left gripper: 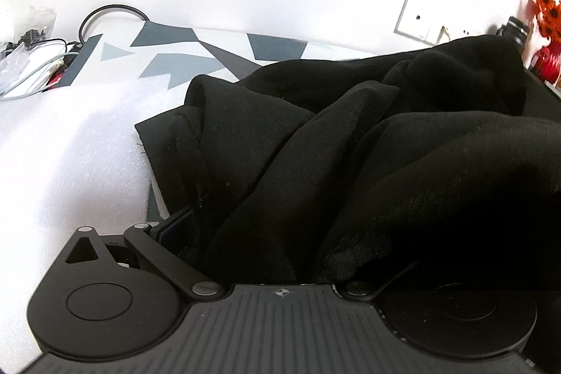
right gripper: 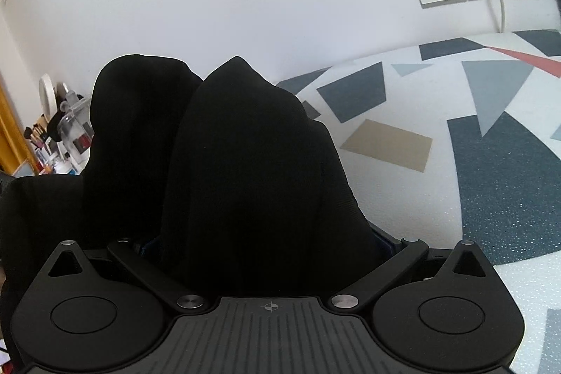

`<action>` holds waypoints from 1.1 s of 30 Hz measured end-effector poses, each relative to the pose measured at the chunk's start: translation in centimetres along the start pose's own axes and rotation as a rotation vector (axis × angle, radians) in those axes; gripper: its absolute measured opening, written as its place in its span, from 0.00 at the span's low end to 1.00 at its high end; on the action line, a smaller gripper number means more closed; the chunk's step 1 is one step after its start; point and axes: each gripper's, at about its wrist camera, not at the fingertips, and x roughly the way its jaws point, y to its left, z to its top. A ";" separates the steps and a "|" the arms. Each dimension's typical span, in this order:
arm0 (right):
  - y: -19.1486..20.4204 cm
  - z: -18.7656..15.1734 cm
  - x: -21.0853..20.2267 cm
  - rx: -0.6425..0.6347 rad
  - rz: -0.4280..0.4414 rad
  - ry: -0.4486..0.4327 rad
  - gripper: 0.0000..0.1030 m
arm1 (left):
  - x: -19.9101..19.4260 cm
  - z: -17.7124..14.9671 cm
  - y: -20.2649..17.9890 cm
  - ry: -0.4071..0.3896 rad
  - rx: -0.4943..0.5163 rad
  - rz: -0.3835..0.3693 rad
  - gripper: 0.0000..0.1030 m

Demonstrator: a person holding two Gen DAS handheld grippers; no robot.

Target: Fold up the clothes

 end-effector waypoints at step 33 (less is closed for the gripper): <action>1.3 -1.4 -1.4 -0.026 -0.253 -0.117 0.99 | -3.0 -4.2 -2.8 -0.208 -0.284 0.253 1.00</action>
